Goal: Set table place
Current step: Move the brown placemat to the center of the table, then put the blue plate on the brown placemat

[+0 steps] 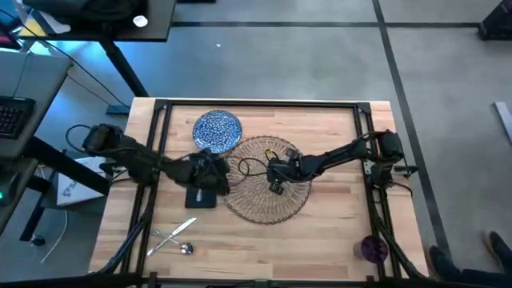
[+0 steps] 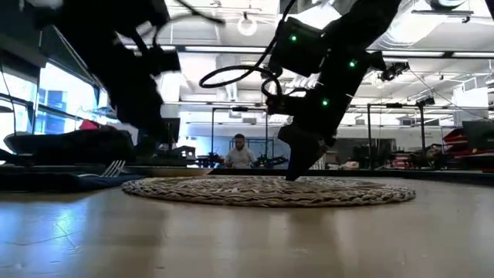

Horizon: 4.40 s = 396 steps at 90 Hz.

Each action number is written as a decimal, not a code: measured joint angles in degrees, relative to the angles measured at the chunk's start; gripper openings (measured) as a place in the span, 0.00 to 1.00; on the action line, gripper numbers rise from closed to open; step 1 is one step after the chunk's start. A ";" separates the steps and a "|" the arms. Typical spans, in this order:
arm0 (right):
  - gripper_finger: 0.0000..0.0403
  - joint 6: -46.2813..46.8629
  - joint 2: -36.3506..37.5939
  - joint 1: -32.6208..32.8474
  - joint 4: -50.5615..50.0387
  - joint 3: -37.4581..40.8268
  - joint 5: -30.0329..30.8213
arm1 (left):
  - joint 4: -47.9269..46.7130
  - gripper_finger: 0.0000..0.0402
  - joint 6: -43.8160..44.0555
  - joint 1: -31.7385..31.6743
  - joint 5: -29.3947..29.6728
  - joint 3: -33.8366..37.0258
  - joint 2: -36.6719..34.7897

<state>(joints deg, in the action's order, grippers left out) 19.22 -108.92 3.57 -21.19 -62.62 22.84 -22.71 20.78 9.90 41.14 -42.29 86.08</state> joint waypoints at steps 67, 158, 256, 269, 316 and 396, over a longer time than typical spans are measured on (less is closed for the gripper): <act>0.47 -4.26 0.48 0.04 -4.36 -9.00 -2.32 | 13.84 0.46 -19.62 -19.44 -15.92 3.35 5.82; 0.47 5.06 0.56 -0.26 -1.50 -0.99 -5.96 | 7.43 0.46 -26.95 -18.75 -5.30 -2.09 8.07; 0.47 4.72 0.59 0.33 3.16 -0.28 -6.55 | 20.34 0.46 -32.03 -24.37 -0.13 7.37 7.17; 0.47 4.72 0.59 0.33 3.15 -0.28 -6.54 | 20.41 0.42 -32.00 -24.95 -0.11 7.37 7.17; 0.47 3.85 0.56 0.33 3.15 -0.28 -6.50 | 20.51 0.10 -32.01 -24.83 -5.40 7.35 7.17; 0.47 -0.23 6.69 4.77 -0.80 -0.28 6.64 | 20.12 0.00 -35.85 -10.76 8.13 5.99 7.17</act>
<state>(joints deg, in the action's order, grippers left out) 19.00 -102.23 8.35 -21.99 -62.89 29.48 -2.59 -15.07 -0.86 49.28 -36.29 93.25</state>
